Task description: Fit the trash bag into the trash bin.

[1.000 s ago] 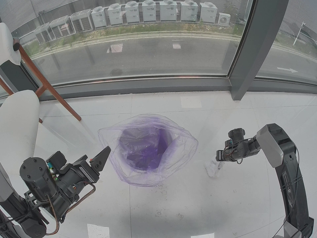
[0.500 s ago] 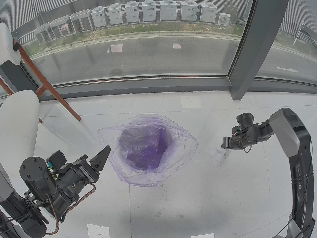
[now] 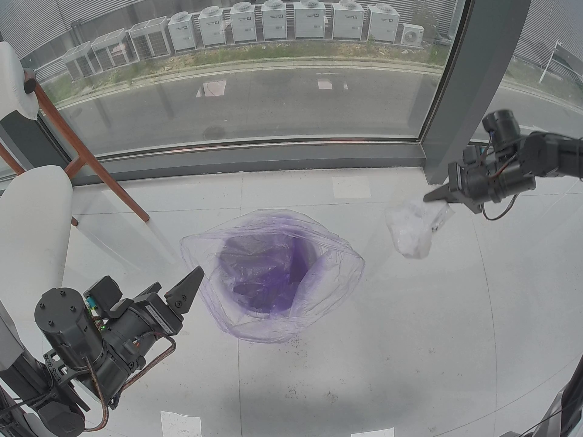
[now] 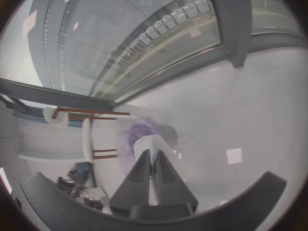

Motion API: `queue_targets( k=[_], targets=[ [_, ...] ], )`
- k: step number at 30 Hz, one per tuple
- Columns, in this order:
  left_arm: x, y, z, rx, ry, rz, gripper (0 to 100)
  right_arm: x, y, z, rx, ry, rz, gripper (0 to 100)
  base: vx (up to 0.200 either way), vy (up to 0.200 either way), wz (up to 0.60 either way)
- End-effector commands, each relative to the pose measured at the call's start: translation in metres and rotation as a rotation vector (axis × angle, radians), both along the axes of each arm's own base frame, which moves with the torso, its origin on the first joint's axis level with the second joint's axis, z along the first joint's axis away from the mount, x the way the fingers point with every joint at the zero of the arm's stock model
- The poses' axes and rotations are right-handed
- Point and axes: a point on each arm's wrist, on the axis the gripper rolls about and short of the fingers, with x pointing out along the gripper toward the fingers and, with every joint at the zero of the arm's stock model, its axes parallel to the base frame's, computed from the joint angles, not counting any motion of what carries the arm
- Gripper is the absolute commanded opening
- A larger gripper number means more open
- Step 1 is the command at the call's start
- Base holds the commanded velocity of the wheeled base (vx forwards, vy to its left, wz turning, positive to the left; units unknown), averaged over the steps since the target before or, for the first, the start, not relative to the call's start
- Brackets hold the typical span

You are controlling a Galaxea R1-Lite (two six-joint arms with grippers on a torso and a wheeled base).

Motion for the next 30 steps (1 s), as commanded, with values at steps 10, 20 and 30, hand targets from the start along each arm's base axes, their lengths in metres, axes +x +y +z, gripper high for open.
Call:
queue_targets(
  k=[10,20,30],
  targets=[
    [-0.001,0.002,0.001,0.014,-0.019,0.045,100,-0.039,0.118,0.021,0.166,-0.004,0.268,0,0.000,0.000,0.00],
    [-0.001,0.002,0.002,0.014,-0.021,0.056,100,-0.007,0.164,-0.059,0.168,-0.093,0.292,0,0.000,0.000,0.00],
    [-0.003,0.004,-0.002,0.020,-0.001,0.058,100,0.000,0.184,-0.163,0.232,-0.304,0.278,0,0.000,0.000,0.00]
  ],
)
